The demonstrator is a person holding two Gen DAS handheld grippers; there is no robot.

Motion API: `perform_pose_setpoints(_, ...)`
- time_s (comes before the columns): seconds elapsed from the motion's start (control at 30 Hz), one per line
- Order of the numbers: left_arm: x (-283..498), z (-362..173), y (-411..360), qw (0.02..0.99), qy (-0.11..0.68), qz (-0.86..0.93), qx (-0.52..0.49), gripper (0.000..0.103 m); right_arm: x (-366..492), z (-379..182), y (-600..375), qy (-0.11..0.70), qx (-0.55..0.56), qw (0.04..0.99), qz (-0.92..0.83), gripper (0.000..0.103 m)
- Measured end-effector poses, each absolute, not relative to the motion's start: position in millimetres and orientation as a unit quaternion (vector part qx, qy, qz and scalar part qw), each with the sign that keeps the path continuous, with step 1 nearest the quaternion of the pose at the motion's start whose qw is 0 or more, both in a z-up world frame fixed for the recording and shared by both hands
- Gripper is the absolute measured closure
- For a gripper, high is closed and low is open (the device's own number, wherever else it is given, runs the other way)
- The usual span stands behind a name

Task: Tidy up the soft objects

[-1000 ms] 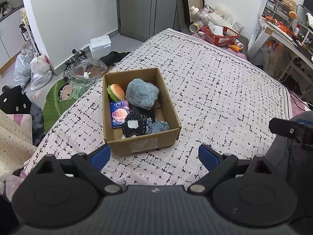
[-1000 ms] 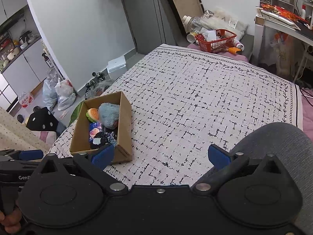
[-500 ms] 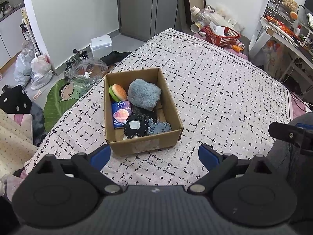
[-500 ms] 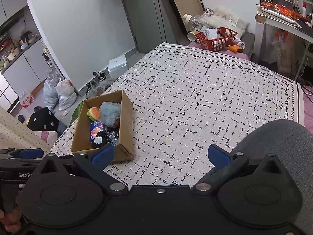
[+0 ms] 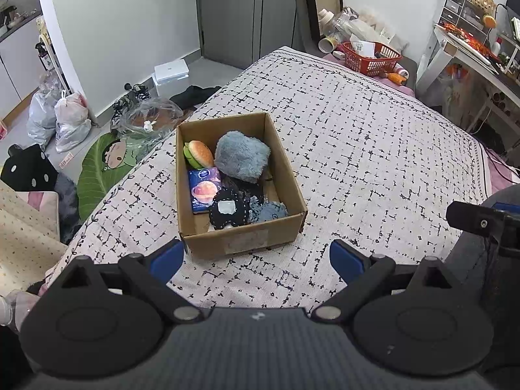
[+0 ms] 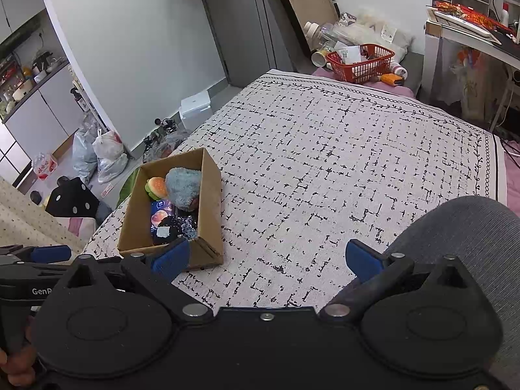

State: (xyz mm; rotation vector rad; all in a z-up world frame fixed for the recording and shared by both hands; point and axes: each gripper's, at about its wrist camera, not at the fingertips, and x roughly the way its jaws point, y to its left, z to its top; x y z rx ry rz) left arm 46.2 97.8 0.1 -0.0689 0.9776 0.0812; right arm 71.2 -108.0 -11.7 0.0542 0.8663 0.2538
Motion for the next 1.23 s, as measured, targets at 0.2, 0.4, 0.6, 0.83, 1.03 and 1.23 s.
perform_pose_setpoints(0.2, 46.4, -0.9, 95.6, 0.88, 0.472, 0.039, -0.03, 0.007, 71.7, -13.0, -108.9, 0.418, 0.023, 0.9, 0.121, 0.0)
perform_pose_setpoints(0.4, 45.9, 0.3, 92.2, 0.881, 0.471, 0.036, -0.031, 0.007, 71.1, -13.5, -109.7, 0.419, 0.023, 0.899, 0.123, 0.0)
perform_pose_setpoints(0.6, 46.3, 0.5, 90.5, 0.881, 0.471, 0.035, -0.032, 0.007, 70.5, -14.5, -109.6, 0.421, 0.024, 0.898, 0.124, 0.0)
perform_pose_setpoints(0.83, 46.7, 0.1, 88.6, 0.881, 0.47, 0.036, -0.03, 0.007, 71.5, -14.2, -109.9, 0.419, 0.025, 0.899, 0.123, 0.0)
perform_pose_setpoints(1.03, 46.8, 1.0, 90.5, 0.882, 0.469, 0.037, -0.033, 0.007, 71.6, -14.7, -109.0, 0.417, 0.025, 0.9, 0.124, 0.0)
perform_pose_setpoints(1.23, 46.8, 2.1, 91.6, 0.885, 0.463, 0.036, -0.034, 0.007, 71.8, -15.3, -107.7, 0.415, 0.025, 0.901, 0.126, 0.0)
